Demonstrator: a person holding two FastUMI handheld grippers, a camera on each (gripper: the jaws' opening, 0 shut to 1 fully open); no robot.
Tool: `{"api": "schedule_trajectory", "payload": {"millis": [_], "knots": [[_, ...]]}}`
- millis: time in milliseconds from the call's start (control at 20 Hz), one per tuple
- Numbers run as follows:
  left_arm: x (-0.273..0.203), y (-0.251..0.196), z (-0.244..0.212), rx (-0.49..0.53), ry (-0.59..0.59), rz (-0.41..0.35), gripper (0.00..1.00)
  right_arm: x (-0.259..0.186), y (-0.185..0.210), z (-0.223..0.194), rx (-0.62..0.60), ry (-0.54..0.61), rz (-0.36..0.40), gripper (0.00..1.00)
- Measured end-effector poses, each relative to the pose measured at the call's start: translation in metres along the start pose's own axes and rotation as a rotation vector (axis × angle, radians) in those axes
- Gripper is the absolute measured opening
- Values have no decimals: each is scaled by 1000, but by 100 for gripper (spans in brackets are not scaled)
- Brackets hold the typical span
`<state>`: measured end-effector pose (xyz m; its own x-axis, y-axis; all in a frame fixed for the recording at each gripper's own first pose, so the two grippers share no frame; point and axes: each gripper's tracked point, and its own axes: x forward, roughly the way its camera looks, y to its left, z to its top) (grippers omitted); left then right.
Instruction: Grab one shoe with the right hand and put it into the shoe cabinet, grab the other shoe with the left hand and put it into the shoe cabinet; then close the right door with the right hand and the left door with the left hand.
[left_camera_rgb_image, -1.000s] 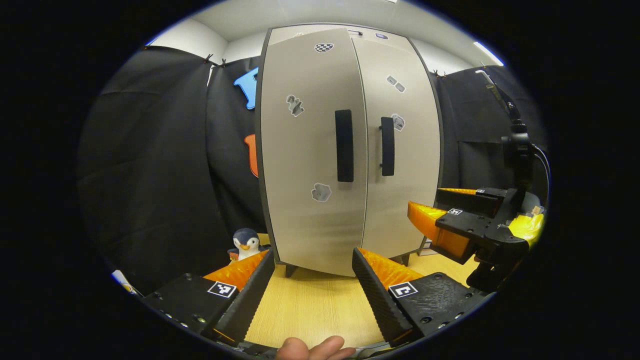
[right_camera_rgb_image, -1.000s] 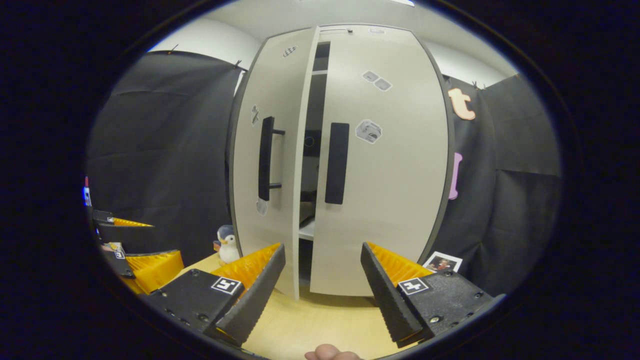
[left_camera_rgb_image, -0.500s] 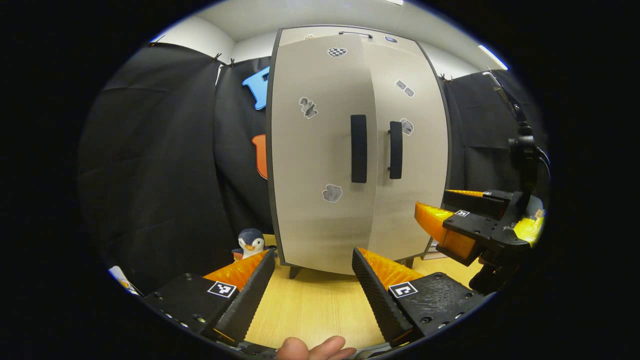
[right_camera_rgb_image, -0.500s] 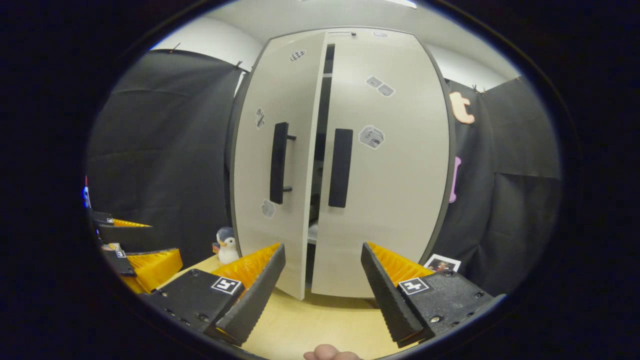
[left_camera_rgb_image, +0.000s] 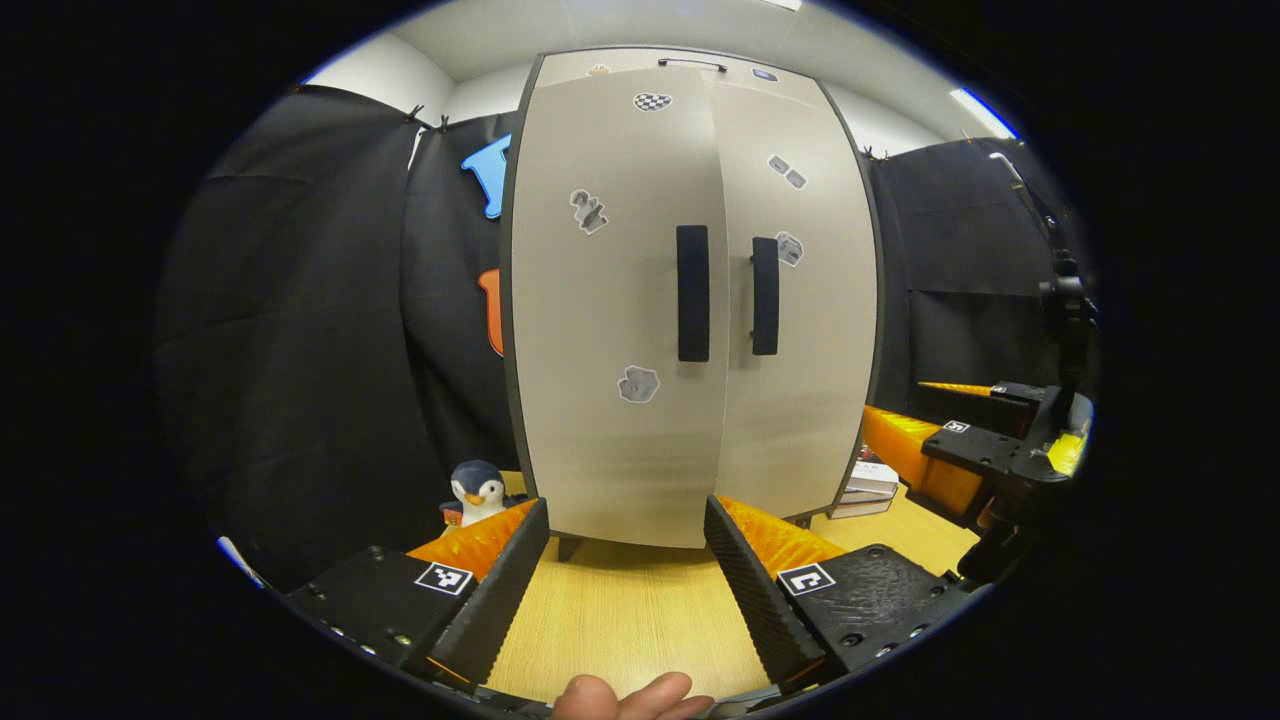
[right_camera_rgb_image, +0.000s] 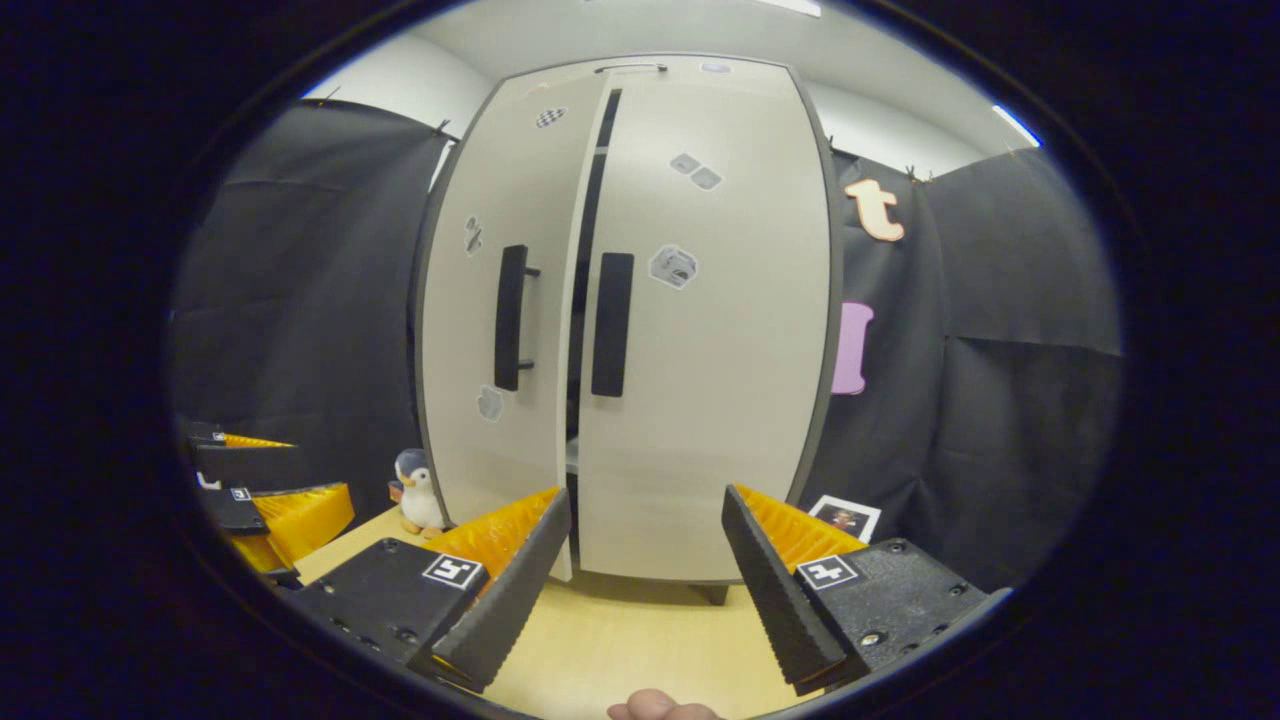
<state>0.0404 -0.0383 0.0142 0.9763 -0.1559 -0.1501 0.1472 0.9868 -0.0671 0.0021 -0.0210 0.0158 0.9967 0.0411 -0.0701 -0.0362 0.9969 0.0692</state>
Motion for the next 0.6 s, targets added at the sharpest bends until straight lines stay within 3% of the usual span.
{"api": "schedule_trajectory", "payload": {"millis": [600], "knots": [[13, -17, -7, 3, 19, -28, 95, -11, -29, -16, 12, 40, -46, 99]]}}
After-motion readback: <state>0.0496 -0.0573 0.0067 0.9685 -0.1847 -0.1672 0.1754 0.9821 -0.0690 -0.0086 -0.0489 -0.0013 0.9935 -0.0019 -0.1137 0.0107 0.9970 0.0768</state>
